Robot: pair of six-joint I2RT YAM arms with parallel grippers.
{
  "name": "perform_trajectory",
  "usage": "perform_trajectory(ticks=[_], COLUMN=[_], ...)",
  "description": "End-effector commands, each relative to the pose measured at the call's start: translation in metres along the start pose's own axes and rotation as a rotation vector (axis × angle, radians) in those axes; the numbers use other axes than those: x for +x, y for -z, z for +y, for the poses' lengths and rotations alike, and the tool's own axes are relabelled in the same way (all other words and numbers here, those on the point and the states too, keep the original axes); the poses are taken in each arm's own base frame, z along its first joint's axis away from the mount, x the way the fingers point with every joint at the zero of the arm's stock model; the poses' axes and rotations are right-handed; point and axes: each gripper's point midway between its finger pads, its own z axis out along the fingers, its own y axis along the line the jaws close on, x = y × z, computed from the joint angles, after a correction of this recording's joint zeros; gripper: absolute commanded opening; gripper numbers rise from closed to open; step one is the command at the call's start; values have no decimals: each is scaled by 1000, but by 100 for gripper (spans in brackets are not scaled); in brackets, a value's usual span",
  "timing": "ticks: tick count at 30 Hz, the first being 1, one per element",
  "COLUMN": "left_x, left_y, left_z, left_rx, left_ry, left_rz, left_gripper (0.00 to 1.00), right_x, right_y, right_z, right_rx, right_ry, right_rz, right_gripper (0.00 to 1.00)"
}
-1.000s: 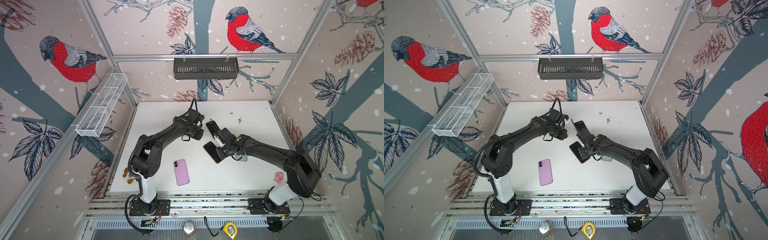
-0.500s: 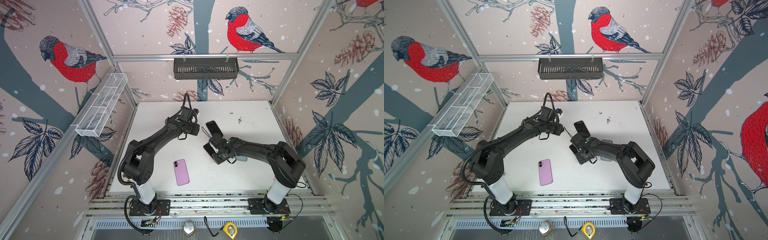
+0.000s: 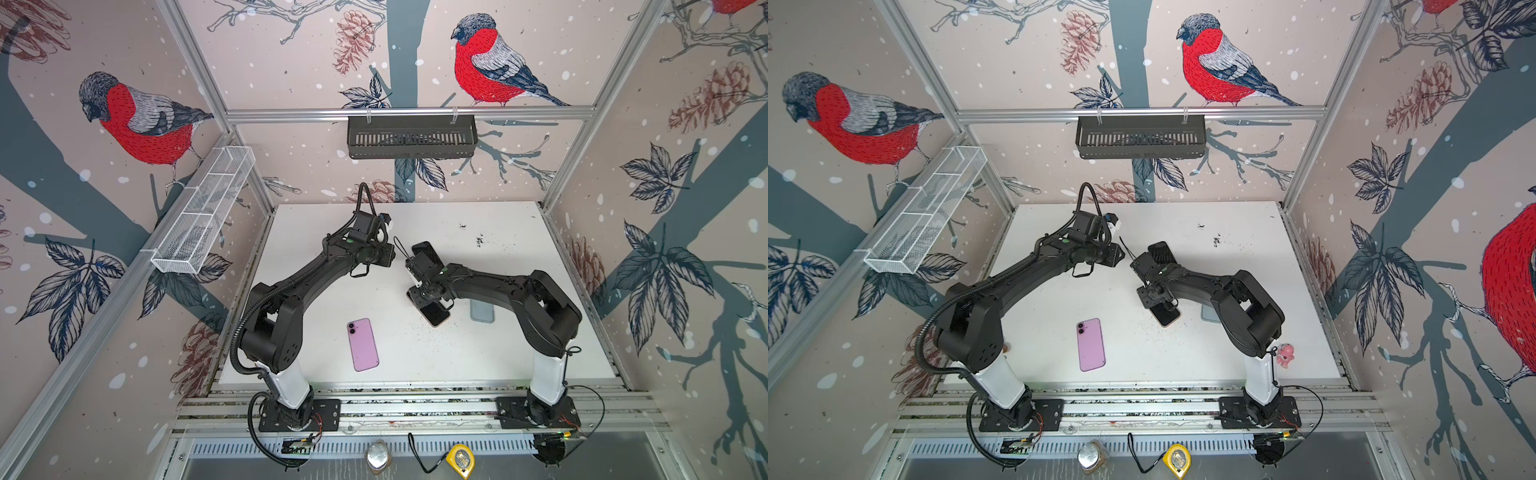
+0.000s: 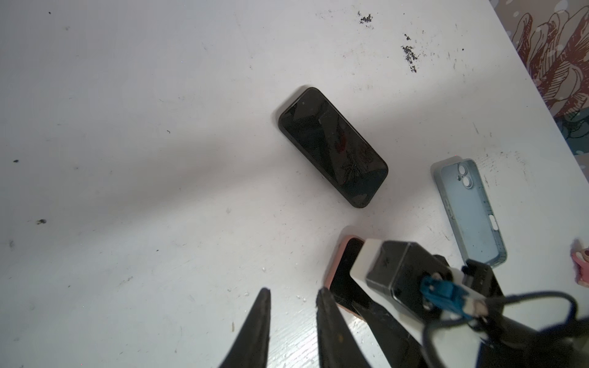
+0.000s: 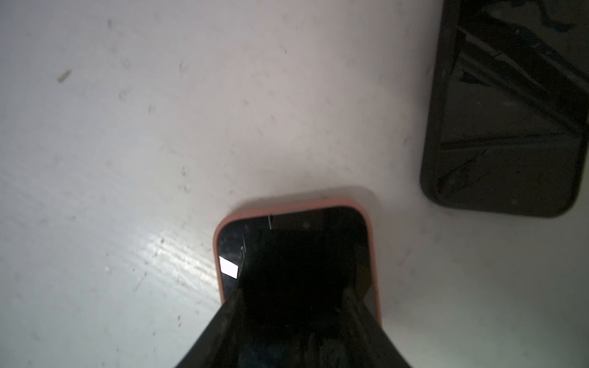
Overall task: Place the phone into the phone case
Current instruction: 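Hover the right gripper over the cased phone while left arm draws back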
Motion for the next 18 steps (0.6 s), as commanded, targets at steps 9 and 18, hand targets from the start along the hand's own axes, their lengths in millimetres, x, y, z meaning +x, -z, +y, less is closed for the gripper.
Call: perform_trajectory(ticks=[9,18], left_x=[-13,-14], left_y=[1,2], left_z=[-8,-8], left_rx=[108,107], left_ry=[14,8], left_rz=[-34,-41], left_gripper=[27,27], right_x=[31,9], right_y=[-14,39], right_z=[-12,-9], right_rx=[37,53], right_ry=[23,45], right_rz=[193,35], right_gripper=[51,78])
